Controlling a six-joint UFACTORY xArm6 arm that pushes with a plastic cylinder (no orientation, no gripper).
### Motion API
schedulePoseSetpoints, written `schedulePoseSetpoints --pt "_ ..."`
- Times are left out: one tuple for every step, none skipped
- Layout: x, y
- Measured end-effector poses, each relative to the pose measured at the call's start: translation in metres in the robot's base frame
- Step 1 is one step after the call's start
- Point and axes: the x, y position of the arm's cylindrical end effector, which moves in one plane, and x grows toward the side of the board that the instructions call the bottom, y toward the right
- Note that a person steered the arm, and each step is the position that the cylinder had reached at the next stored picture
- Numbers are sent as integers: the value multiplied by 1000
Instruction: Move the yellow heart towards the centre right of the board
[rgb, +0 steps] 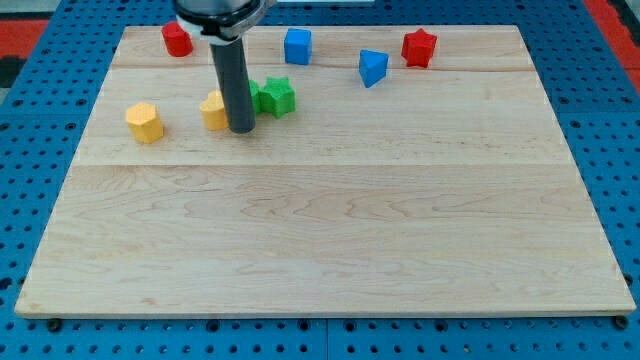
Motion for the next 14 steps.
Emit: schedulePoseSetpoints --pt "13 -40" --pt "-2 -93" --pt "-45 -70" --pt "-49 -40" --pt "-8 12" --pt "-6 96" --pt "3 44" --pt "-16 23" --pt "12 5" --pt "37 -1" --pt "53 14" --pt "90 -41" --pt "91 -9" --pt "68 62"
